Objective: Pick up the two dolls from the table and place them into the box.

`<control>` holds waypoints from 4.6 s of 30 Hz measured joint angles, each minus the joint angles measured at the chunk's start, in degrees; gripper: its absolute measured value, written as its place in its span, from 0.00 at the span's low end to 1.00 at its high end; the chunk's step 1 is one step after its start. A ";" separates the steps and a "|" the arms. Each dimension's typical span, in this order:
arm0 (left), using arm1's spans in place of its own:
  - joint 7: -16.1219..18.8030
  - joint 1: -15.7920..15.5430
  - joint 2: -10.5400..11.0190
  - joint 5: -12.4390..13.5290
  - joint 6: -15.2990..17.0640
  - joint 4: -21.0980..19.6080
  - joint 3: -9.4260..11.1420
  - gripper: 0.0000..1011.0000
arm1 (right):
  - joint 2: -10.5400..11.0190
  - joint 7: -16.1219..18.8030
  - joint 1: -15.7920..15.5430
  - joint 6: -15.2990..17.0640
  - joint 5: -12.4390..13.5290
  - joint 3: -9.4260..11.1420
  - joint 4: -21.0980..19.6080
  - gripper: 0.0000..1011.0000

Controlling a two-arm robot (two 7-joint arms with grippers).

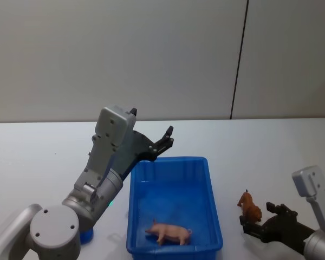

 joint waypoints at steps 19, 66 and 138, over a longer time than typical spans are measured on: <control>0.00 0.00 0.00 0.00 0.00 0.00 0.00 0.99 | -0.67 -1.21 0.43 -1.41 -0.23 -0.28 1.43 0.43; -0.01 0.00 0.00 0.00 0.00 0.00 0.00 0.99 | -4.90 9.64 4.71 -3.70 -7.78 -4.81 -6.20 0.79; 12.24 20.74 17.87 -16.35 5.94 -13.29 -5.58 0.99 | 4.27 6.48 0.37 -7.78 4.69 3.08 -7.74 0.99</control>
